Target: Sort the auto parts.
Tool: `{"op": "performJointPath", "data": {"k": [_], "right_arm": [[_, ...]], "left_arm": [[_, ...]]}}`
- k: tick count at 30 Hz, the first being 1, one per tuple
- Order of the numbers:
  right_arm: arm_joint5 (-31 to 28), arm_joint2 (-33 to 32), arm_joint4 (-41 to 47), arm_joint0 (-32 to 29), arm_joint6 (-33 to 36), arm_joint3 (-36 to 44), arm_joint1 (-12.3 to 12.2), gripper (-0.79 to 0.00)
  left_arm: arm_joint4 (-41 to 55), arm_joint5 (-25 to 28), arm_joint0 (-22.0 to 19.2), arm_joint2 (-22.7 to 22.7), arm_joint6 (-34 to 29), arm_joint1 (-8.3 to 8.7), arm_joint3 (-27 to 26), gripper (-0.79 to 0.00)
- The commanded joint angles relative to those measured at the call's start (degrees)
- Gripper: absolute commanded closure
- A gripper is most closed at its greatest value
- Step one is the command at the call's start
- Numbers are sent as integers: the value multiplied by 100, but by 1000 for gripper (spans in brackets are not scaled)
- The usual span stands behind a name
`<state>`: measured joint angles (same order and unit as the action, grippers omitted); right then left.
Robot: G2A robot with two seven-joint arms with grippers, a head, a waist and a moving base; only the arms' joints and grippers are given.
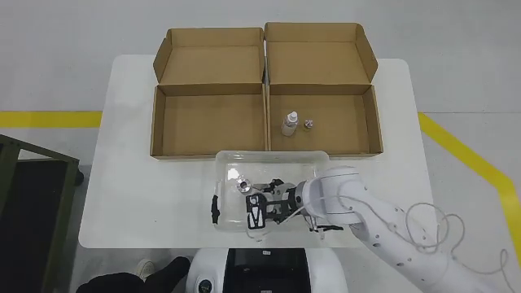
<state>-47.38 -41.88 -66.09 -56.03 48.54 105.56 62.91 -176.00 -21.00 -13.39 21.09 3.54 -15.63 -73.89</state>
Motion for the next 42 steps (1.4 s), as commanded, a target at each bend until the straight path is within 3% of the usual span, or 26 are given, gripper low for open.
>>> {"op": "performJointPath", "data": {"k": [1, 10, 15, 21, 42], "right_arm": [[16, 73, 20, 74, -39, -120, 30, -539], [-15, 359, 118, 348, -104, -522, 147, -468], [20, 422, 127, 438, -163, -603, 185, -314], [-68, 411, 134, 478, -277, -644, 188, -6], [-194, -610, 428, 127, -703, -481, -110, 0]], "left_arm": [[0, 0, 0, 0, 0, 0, 0, -785], [0, 0, 0, 0, 0, 0, 0, -785], [0, 0, 0, 0, 0, 0, 0, -785], [0, 0, 0, 0, 0, 0, 0, -785], [0, 0, 0, 0, 0, 0, 0, -785]]}}
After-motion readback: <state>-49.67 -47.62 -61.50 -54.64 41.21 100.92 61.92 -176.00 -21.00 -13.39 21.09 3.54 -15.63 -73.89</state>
